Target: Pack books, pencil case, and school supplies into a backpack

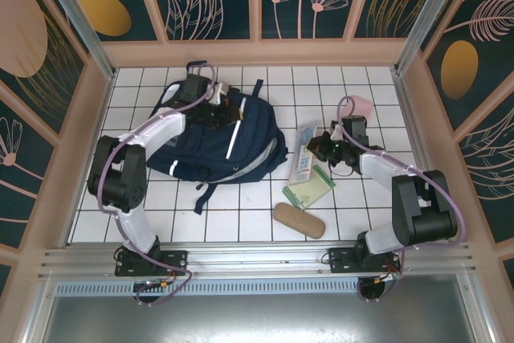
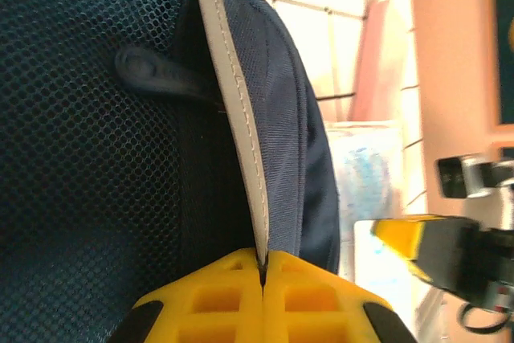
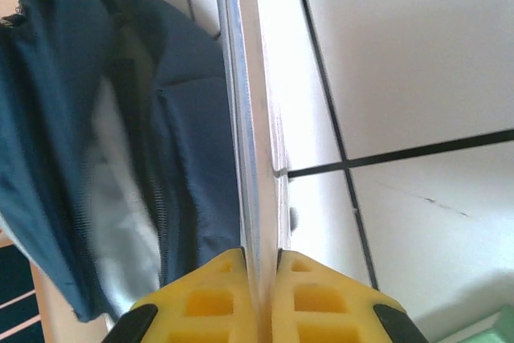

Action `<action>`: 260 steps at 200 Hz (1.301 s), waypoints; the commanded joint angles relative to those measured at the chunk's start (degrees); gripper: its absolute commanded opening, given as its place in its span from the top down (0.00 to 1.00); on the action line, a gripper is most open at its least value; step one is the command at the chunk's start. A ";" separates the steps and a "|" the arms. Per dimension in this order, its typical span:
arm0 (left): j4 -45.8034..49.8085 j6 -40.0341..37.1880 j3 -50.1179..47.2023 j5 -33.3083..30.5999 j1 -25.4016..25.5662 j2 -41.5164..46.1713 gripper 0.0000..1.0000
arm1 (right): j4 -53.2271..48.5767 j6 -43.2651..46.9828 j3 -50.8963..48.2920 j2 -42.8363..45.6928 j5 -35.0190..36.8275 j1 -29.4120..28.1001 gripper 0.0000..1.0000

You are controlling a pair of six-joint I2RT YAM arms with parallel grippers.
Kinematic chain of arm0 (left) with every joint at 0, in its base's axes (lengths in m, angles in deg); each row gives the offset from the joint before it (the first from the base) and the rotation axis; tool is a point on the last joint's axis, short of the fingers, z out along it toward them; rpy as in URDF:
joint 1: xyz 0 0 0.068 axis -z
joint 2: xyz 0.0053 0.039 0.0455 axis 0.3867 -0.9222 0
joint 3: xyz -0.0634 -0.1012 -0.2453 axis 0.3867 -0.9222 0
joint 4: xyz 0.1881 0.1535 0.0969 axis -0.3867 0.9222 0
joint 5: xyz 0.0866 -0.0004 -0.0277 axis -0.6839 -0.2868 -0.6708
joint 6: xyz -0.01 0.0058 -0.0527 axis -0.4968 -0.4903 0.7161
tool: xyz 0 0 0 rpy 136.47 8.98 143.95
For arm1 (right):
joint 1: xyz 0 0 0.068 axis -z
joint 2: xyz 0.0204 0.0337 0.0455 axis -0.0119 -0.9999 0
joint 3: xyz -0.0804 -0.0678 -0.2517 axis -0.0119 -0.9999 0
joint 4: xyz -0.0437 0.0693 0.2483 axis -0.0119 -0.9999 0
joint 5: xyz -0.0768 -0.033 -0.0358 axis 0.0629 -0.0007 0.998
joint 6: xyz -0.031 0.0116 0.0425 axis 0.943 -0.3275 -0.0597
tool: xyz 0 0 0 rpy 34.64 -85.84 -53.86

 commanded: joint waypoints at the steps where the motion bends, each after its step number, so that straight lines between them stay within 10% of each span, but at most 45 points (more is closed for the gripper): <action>1: -5.38 7.05 0.12 6.95 -4.32 7.33 1.00 | -0.54 -0.75 2.74 2.35 -0.93 -0.92 1.00; 150: -15.43 18.91 -2.87 14.05 -8.34 12.79 1.00 | 22.60 -19.31 19.91 -16.29 -8.67 -13.06 1.00; 260: -17.48 20.61 -4.38 14.38 -9.23 13.91 1.00 | 23.85 -30.59 45.81 -46.04 5.63 -25.52 1.00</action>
